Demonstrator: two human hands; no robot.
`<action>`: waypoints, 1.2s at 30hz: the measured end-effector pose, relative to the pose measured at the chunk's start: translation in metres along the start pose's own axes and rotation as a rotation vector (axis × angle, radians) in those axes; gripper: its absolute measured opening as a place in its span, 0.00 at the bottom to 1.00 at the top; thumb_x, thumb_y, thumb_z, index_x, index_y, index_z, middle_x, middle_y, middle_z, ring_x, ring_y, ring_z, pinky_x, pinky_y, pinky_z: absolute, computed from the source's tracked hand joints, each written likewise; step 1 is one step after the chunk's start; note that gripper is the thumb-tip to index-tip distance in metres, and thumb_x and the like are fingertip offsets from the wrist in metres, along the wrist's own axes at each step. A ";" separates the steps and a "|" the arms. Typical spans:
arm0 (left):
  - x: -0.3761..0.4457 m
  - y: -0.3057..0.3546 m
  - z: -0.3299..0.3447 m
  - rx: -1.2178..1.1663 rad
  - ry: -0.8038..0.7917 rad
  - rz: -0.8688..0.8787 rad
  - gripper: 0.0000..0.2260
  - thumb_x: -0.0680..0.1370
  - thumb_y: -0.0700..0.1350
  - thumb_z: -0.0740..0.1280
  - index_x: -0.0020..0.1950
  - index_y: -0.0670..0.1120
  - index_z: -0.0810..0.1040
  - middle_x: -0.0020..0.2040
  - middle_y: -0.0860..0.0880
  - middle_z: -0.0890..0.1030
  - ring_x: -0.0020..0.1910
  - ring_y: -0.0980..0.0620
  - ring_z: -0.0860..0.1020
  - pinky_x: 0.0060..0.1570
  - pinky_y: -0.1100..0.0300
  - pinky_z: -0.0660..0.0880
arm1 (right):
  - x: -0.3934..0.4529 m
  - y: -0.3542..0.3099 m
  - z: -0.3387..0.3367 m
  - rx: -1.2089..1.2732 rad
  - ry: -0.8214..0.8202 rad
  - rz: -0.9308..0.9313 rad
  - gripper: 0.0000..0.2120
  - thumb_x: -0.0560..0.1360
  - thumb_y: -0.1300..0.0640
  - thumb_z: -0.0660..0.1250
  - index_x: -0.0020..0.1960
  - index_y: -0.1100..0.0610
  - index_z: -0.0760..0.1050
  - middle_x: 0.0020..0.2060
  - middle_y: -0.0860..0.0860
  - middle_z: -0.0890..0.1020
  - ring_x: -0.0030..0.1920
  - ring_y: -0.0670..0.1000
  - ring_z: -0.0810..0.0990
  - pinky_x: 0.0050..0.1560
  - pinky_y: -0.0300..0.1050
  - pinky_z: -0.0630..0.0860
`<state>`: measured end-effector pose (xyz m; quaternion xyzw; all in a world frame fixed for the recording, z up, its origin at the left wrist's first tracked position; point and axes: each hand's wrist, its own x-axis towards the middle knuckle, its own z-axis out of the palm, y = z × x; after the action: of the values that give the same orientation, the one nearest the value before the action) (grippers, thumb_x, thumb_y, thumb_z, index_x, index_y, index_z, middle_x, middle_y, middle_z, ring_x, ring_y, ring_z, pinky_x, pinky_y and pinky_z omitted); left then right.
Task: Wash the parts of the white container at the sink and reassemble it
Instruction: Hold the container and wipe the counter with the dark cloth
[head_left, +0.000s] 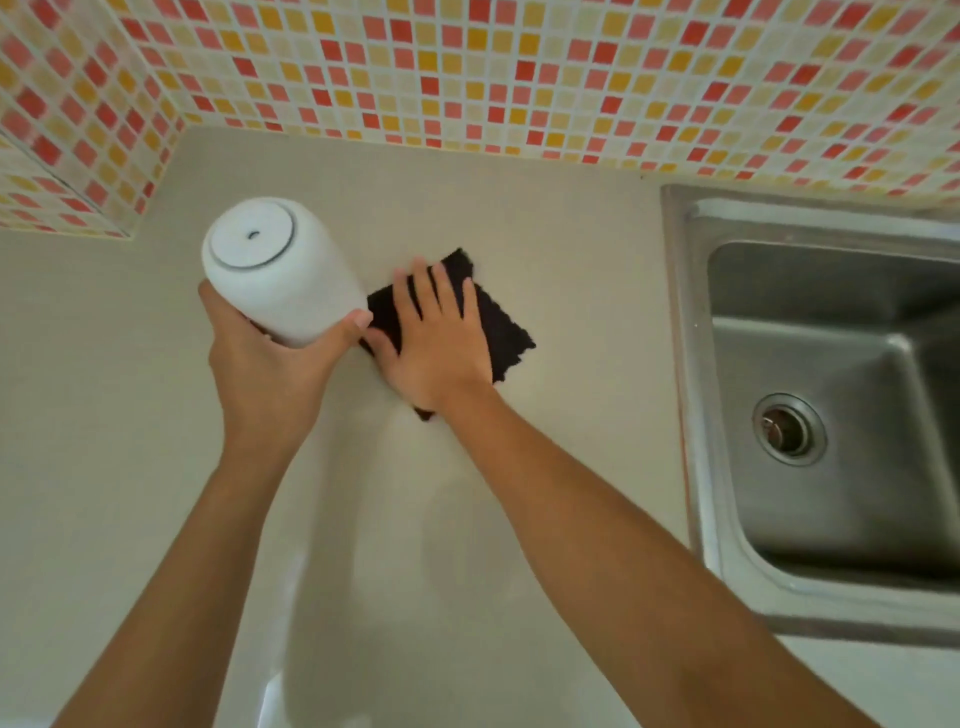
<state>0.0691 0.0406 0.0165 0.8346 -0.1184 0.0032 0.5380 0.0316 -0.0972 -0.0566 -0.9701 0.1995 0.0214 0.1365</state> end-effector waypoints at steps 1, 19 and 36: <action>0.000 0.002 0.004 0.012 0.000 0.002 0.42 0.65 0.51 0.80 0.71 0.50 0.60 0.62 0.61 0.72 0.57 0.68 0.72 0.55 0.73 0.70 | -0.021 0.000 0.002 -0.003 -0.010 -0.080 0.34 0.79 0.36 0.43 0.78 0.55 0.48 0.78 0.53 0.49 0.77 0.53 0.43 0.75 0.58 0.40; -0.026 0.001 0.051 -0.043 -0.160 -0.119 0.44 0.62 0.53 0.80 0.71 0.50 0.60 0.65 0.55 0.73 0.62 0.55 0.74 0.61 0.50 0.74 | -0.252 0.007 0.009 -0.006 -0.027 0.208 0.34 0.77 0.37 0.53 0.77 0.55 0.56 0.76 0.54 0.57 0.76 0.57 0.56 0.71 0.61 0.57; -0.050 -0.011 0.052 -0.043 -0.240 -0.088 0.44 0.63 0.53 0.80 0.72 0.50 0.60 0.67 0.56 0.72 0.64 0.59 0.72 0.65 0.56 0.72 | -0.002 0.126 -0.032 -0.030 0.091 0.452 0.30 0.79 0.38 0.39 0.78 0.47 0.41 0.78 0.55 0.47 0.77 0.57 0.44 0.74 0.62 0.42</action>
<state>0.0166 0.0078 -0.0214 0.8217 -0.1449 -0.1228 0.5373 -0.0198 -0.2160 -0.0582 -0.9026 0.4175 0.0107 0.1044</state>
